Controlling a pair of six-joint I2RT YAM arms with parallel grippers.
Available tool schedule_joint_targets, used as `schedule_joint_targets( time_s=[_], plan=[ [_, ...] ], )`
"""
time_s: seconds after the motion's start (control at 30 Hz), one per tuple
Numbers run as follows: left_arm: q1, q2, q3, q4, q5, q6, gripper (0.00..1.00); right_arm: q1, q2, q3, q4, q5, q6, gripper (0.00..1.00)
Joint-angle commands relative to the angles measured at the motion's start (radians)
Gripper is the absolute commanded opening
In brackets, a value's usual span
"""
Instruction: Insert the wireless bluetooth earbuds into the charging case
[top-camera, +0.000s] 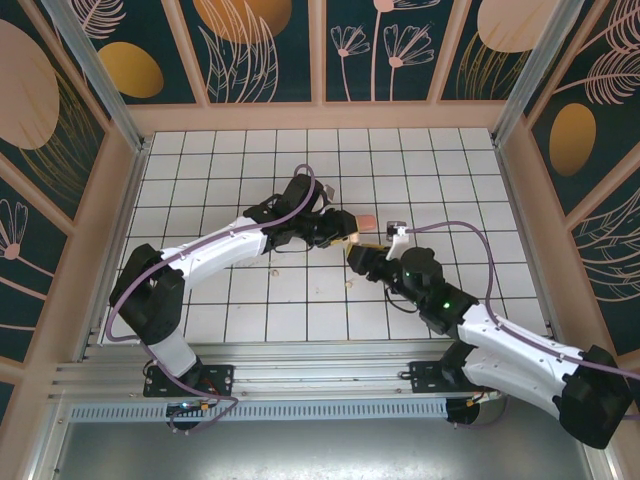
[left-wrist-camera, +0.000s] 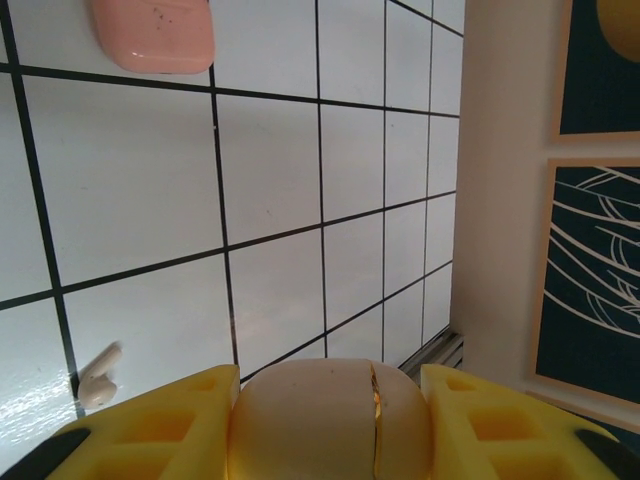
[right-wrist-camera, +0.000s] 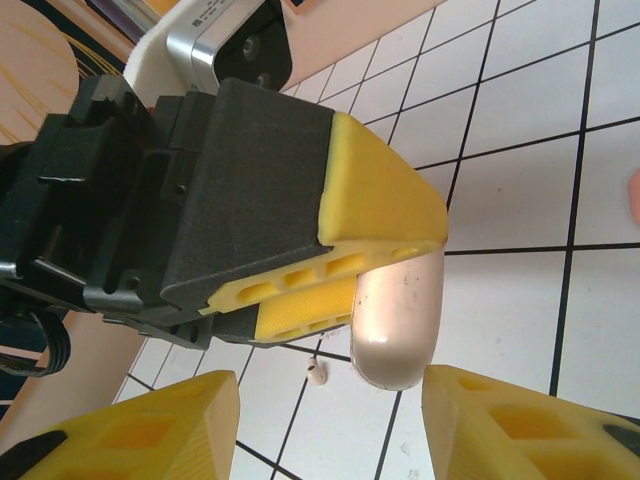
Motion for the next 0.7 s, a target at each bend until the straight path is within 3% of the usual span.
schedule_joint_targets(
  time_s=[0.0,0.53,0.67],
  plan=[
    [0.003,-0.026,0.004,0.048,0.029,-0.029,0.24,0.007,0.016,-0.002,0.078,0.028,-0.032,0.51],
    [0.003,-0.024,0.025,0.087,0.055,-0.054,0.24,-0.01,0.121,0.047,0.118,0.018,-0.082,0.41],
    [0.004,-0.028,0.023,0.105,0.062,-0.066,0.24,-0.023,0.123,0.045,0.107,0.009,-0.083,0.34]
  ],
)
